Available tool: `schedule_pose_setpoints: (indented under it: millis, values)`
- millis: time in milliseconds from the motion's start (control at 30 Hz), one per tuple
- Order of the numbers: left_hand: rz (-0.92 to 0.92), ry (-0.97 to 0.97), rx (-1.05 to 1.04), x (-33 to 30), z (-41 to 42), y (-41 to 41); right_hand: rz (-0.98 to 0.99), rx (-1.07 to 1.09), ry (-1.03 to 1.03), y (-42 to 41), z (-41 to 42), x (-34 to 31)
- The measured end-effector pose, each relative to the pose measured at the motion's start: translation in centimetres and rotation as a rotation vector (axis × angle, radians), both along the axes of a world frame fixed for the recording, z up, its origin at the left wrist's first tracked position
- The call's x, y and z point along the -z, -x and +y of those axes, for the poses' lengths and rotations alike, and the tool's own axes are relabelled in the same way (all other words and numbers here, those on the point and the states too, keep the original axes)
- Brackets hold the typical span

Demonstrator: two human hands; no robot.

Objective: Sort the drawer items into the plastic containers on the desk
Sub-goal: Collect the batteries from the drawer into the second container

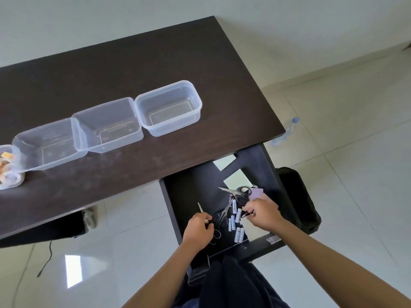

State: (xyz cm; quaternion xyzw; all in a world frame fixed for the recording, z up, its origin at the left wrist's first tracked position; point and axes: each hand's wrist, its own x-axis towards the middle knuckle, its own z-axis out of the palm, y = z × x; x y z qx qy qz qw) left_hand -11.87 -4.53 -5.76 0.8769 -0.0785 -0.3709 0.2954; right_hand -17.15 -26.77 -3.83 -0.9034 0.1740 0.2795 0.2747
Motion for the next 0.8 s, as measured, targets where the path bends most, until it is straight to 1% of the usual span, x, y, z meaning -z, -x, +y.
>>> schedule_pose_setpoints:
  millis: [100,267,367,567,700,800]
  values:
    - [0.049,0.006,0.049,1.3,-0.9,0.5,-0.029,0.051,0.009,0.3,-0.3,0.9]
    - [0.127,0.001,0.211,2.6,-3.6,1.9,-0.11,0.15,0.085,0.8,-1.6,2.6]
    - [0.168,-0.025,0.237,3.2,-5.2,3.1,-0.056,0.155,0.106,0.8,-2.7,3.5]
    - [0.092,-0.035,0.073,3.8,-7.5,4.5,0.071,0.033,0.085,-0.3,-4.6,5.6]
    - [0.06,-0.063,-0.071,3.9,-8.3,5.0,0.042,0.037,0.08,-0.3,-4.9,6.2]
    - [0.034,-0.087,-0.14,4.1,-8.2,5.1,0.032,0.028,0.063,-0.9,-5.1,6.2]
